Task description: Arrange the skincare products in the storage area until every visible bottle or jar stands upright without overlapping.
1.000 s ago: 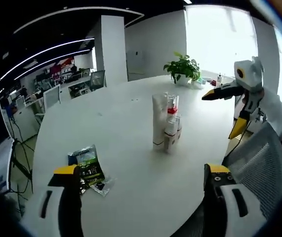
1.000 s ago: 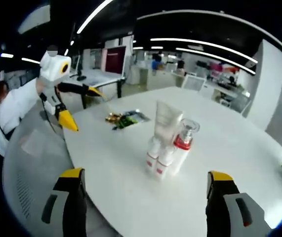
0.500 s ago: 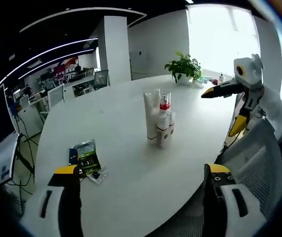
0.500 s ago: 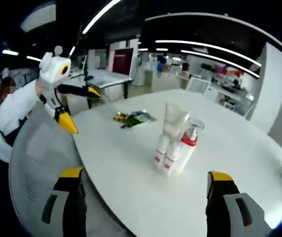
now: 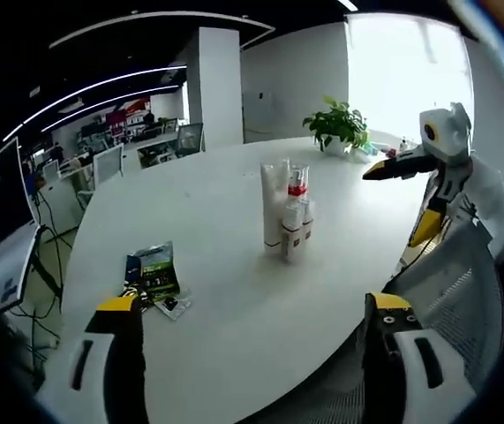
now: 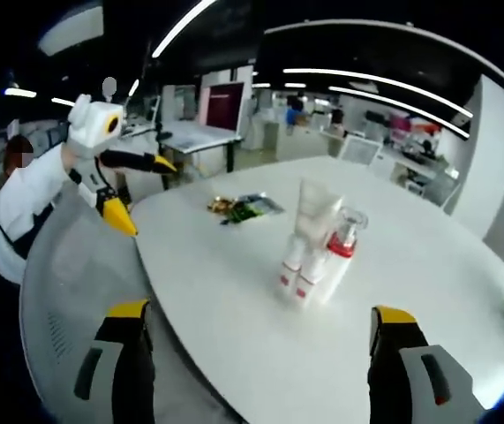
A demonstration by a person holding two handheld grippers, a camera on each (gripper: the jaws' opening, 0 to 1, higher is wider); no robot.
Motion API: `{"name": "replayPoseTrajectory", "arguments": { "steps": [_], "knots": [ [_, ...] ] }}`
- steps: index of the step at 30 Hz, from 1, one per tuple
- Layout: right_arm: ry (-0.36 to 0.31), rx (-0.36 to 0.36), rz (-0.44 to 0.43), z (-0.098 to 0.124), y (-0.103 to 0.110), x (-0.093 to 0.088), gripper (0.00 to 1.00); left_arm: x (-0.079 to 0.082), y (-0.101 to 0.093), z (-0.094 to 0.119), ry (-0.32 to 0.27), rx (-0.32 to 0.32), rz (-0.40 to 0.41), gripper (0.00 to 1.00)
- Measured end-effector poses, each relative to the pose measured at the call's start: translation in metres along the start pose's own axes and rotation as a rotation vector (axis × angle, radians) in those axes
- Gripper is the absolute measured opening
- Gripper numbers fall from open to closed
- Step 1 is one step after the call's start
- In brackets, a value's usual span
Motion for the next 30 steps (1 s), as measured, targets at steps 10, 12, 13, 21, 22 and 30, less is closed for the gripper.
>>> {"name": "replayPoseTrajectory", "arguments": {
  "steps": [10, 12, 13, 21, 22, 30],
  "knots": [
    [0.009, -0.039, -0.020, -0.004, -0.003, 0.009, 1.00, 0.004, 0.016, 0.001, 0.003, -0.014, -0.022, 0.99],
    [0.012, -0.050, -0.026, -0.005, -0.002, 0.011, 1.00, 0.003, 0.020, 0.001, 0.006, -0.027, -0.032, 0.99],
    [0.016, -0.056, -0.041, -0.006, -0.001, 0.012, 1.00, 0.003, 0.022, 0.001, 0.011, -0.034, -0.037, 0.99],
    [0.034, -0.099, -0.075, -0.012, 0.006, 0.017, 1.00, 0.002, 0.040, 0.003, 0.005, -0.070, -0.052, 0.99],
    [0.036, -0.108, -0.080, -0.012, 0.007, 0.018, 1.00, 0.001, 0.042, 0.004, 0.003, -0.076, -0.055, 0.99],
    [0.017, -0.138, -0.108, -0.021, 0.019, 0.032, 1.00, -0.005, 0.063, 0.002, 0.009, -0.099, -0.077, 0.99]
  ]
}}
Point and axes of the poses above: the point that each gripper's makers call its tool centre point, and the gripper's own axes: z roughly backward along the fingers, y roughly to its left, x roughly out of its top, the point moved 8 cm from there along z, roughly backward along the fingers, and after that the axes turned 12 degrees about y, right-handed, at the moved point
